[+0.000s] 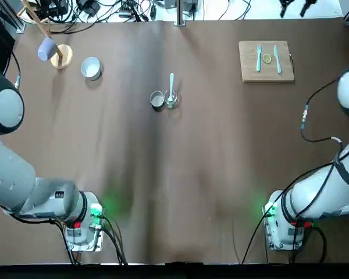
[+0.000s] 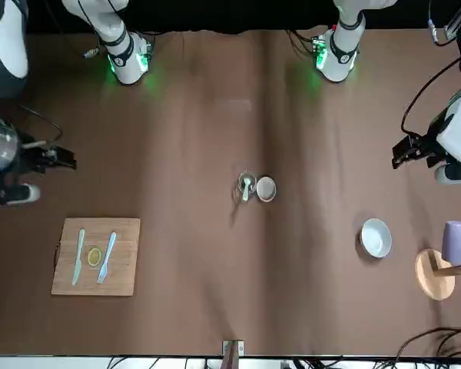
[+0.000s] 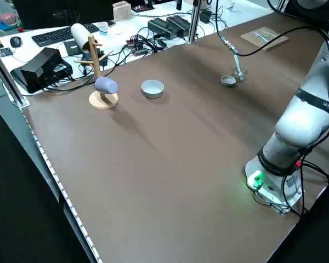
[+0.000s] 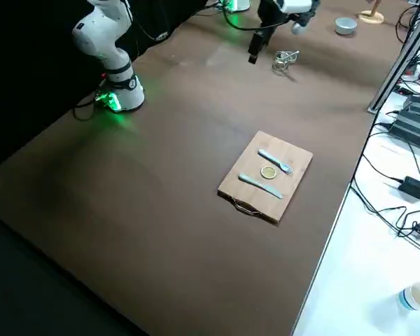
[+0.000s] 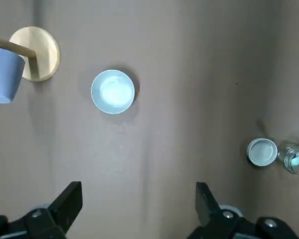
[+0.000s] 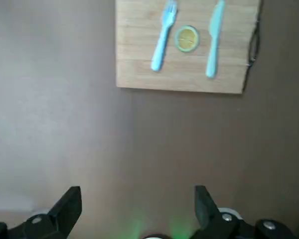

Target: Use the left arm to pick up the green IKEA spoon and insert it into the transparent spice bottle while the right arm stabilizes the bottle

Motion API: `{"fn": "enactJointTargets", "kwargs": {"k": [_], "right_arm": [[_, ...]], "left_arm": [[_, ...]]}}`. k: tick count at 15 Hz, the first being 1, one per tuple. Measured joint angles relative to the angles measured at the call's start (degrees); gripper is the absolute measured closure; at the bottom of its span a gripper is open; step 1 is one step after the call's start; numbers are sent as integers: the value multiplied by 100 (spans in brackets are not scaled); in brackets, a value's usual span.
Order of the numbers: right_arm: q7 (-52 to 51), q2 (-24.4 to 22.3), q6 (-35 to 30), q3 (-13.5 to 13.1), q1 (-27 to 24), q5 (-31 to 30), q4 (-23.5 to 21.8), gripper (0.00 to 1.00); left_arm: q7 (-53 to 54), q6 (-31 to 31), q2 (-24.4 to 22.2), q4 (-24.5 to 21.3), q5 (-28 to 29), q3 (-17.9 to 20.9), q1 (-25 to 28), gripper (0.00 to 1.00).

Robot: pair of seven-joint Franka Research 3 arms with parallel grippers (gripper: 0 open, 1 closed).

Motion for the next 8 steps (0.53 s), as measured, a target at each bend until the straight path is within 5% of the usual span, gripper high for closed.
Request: {"fn": "enactJointTargets", "kwargs": {"k": [2,8], "right_arm": [[-252,-261,167,2,-241,-180,-307,0],[-245,-314,411,-100,-436,-347,-272,0]], "left_arm": [[5,33,-1,-38,3,0,-6,0],[-10,101,-2,-6,14,0,-31,0]]}}
